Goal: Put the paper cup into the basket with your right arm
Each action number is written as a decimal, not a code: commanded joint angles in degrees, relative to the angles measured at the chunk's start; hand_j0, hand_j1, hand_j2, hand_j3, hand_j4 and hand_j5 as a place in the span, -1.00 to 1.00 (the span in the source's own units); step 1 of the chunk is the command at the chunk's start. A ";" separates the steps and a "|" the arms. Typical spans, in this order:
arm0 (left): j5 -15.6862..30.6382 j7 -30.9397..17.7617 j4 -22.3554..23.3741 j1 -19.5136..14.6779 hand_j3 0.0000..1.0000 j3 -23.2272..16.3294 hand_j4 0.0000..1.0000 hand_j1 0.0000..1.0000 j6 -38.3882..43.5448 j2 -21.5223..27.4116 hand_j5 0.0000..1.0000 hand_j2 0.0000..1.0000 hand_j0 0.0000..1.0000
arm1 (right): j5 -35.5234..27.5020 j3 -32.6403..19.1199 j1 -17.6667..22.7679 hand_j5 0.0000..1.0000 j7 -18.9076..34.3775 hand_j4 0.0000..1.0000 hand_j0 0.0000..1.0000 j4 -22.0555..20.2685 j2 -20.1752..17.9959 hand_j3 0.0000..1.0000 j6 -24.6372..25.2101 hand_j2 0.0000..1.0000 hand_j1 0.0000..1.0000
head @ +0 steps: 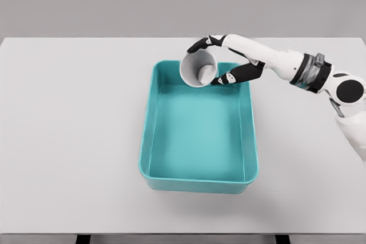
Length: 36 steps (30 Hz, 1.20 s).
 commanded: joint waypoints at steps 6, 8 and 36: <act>-0.01 -0.01 0.00 0.00 1.00 0.00 1.00 1.00 -0.01 0.00 1.00 1.00 1.00 | 2.67 1.83 0.62 0.52 -0.04 0.52 0.52 -0.17 -0.04 0.52 -0.10 0.52 0.52; -0.01 -0.01 0.00 0.00 1.00 0.00 1.00 1.00 -0.01 0.00 1.00 1.00 1.00 | 4.52 2.80 0.62 0.51 -0.04 0.51 0.51 -0.17 -0.04 0.51 -0.01 0.51 0.51; -0.01 -0.01 0.00 0.00 1.00 0.00 1.00 1.00 -0.01 0.00 1.00 1.00 1.00 | -5.15 -34.20 19.25 1.00 -0.04 1.00 1.00 2.03 -2.06 1.00 0.16 1.00 1.00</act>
